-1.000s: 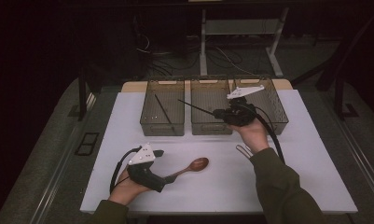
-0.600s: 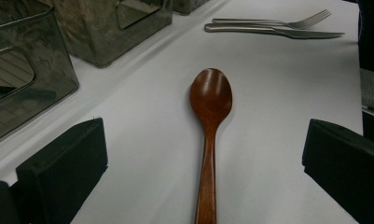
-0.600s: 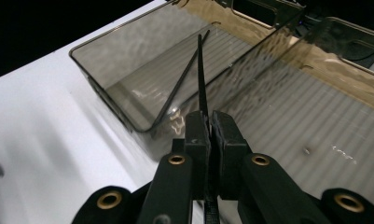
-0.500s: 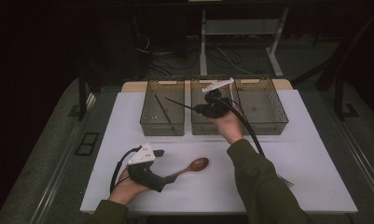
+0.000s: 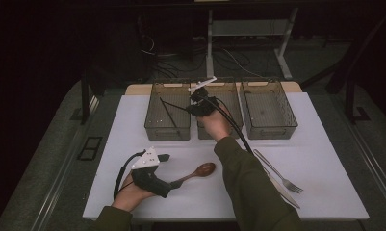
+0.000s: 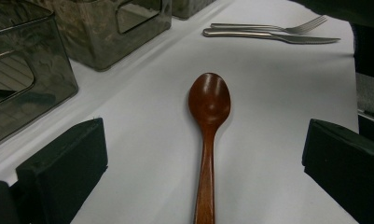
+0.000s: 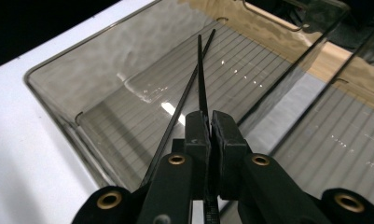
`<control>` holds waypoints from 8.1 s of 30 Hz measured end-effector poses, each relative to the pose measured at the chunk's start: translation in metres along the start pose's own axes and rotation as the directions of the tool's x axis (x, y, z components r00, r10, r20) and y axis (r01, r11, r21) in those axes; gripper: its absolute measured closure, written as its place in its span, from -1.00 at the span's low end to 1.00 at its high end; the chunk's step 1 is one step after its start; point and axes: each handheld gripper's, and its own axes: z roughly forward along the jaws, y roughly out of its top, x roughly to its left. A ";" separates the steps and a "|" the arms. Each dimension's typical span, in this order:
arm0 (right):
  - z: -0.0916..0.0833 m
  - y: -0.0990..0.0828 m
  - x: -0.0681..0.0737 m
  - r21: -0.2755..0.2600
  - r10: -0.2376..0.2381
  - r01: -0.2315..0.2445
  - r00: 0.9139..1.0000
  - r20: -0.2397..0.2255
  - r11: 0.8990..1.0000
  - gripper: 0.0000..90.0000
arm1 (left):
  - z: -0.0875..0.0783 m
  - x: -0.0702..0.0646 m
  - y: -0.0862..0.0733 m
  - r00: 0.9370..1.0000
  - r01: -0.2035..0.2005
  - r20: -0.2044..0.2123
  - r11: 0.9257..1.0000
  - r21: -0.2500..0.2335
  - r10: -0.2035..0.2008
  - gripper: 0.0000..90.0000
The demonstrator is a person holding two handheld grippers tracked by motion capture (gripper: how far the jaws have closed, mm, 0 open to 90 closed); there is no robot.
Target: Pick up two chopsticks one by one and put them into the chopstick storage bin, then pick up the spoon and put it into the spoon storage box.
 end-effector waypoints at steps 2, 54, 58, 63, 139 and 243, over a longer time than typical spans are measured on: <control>0.007 0.003 0.001 0.006 0.007 -0.007 1.000 0.006 1.000 0.91 | 0.000 0.000 0.000 1.000 0.003 0.001 1.000 0.002 -0.003 -1.00; -0.085 -0.057 -0.014 -0.061 -0.042 0.032 0.983 -0.177 0.998 -0.25 | 0.001 0.000 -0.002 1.000 -0.001 -0.009 1.000 0.022 0.001 -1.00; -0.099 -0.069 -0.017 -0.076 -0.055 0.041 0.982 -0.183 0.996 -0.26 | 0.001 0.000 -0.002 1.000 -0.006 -0.009 1.000 0.028 0.006 -1.00; -0.118 -0.085 -0.022 -0.086 -0.055 0.039 0.980 -0.192 0.995 -0.28 | 0.001 0.000 -0.002 1.000 -0.007 -0.012 1.000 0.029 0.007 -1.00; -0.206 -0.269 -0.053 -0.164 0.048 -0.058 0.996 -0.069 0.985 -0.42 | 0.040 0.004 0.017 0.999 -0.049 0.021 0.996 0.076 0.048 -0.45; -0.203 -0.268 -0.049 -0.178 0.008 -0.016 0.999 -0.047 0.984 -0.43 | 0.093 -0.004 0.043 0.987 -0.078 0.159 0.955 0.287 0.032 0.81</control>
